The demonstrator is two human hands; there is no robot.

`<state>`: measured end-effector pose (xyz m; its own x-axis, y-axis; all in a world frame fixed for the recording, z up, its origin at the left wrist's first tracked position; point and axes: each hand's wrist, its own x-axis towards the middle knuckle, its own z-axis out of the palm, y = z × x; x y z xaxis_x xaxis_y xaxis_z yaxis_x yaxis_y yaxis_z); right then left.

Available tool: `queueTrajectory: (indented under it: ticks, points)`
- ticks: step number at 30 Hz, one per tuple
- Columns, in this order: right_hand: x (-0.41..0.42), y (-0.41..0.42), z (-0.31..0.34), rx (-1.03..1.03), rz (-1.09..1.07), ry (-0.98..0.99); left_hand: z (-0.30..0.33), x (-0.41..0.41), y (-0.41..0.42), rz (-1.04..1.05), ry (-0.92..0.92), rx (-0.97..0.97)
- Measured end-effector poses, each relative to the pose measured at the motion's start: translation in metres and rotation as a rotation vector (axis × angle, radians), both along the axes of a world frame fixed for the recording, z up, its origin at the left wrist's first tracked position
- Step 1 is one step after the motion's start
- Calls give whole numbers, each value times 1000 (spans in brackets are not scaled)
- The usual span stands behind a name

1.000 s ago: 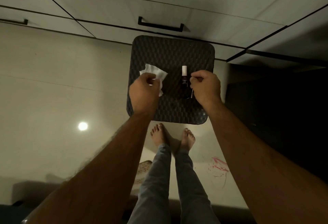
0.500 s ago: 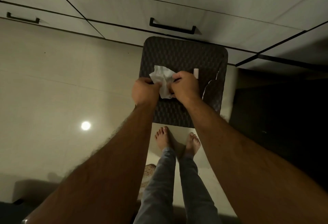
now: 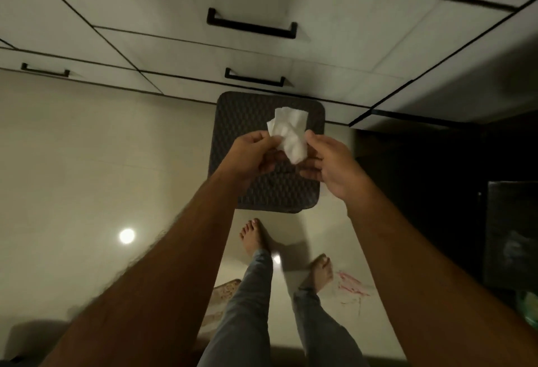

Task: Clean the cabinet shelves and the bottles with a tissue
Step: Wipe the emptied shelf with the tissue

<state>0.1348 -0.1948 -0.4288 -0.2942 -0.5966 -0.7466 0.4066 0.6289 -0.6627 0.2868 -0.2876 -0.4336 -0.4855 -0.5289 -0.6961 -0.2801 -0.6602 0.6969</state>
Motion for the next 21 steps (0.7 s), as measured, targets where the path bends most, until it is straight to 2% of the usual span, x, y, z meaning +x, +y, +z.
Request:
queueTrajectory:
  ticks: [3, 5, 13, 21]
  points:
    - [-24, 26, 39, -99, -54, -53, 39, -22, 20, -133, 13, -46]
    - [-39, 49, 66, -152, -93, -58, 70, -38, 40, -204, -16, -146]
    - [-104, 187, 167, -227, -335, -24, 155, -96, 148, -179, -63, -311]
    - [-162, 317, 253, -274, -553, 100, 220, -151, 267, -387, -120, -723]
